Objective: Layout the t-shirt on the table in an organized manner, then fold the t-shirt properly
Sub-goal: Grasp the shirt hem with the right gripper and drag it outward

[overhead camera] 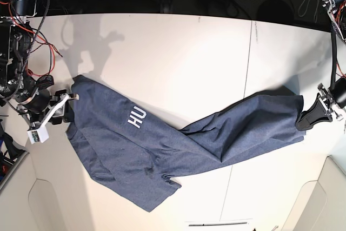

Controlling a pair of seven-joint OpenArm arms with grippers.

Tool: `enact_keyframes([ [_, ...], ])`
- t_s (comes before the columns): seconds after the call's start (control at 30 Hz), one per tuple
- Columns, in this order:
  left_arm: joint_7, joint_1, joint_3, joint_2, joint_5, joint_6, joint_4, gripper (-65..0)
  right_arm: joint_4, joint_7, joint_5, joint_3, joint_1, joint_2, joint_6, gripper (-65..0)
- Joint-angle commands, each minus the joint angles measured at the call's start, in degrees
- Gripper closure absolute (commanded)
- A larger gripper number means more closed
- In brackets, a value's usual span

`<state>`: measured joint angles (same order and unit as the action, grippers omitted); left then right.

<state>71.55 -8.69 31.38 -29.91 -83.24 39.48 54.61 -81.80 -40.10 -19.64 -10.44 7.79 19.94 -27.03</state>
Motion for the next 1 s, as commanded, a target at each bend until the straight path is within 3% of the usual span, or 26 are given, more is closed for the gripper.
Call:
enact_keyframes([
  [0.0, -0.61, -0.66, 0.26, -1.42, -1.76, 0.52, 0.94, -11.3, -1.07, 1.97, -0.76, -1.07, 1.22, 0.55, 0.04, -22.7],
  [0.2, -3.17, -0.68, 0.26, -1.40, -1.76, 0.52, 1.22, -12.4, -1.09, 7.13, -3.93, -4.28, 2.80, 0.52, -0.02, -23.4],
  [0.37, -6.45, -1.01, 0.26, -1.38, -1.76, 0.52, 1.31, -22.5, 1.29, 6.64, -2.60, -2.03, 9.44, 0.31, -1.33, -27.9],
  [0.7, -6.47, -0.98, 0.26, -1.38, -1.76, 0.52, 1.31, -22.7, 31.63, 10.38, -2.40, -0.20, 25.53, -3.52, -2.89, -27.9],
  [0.97, -6.69, -0.98, 0.26, -1.36, -1.76, 0.52, 1.31, -22.6, 44.78, 14.73, 3.30, -0.20, 29.33, -6.86, -2.69, -27.8],
])
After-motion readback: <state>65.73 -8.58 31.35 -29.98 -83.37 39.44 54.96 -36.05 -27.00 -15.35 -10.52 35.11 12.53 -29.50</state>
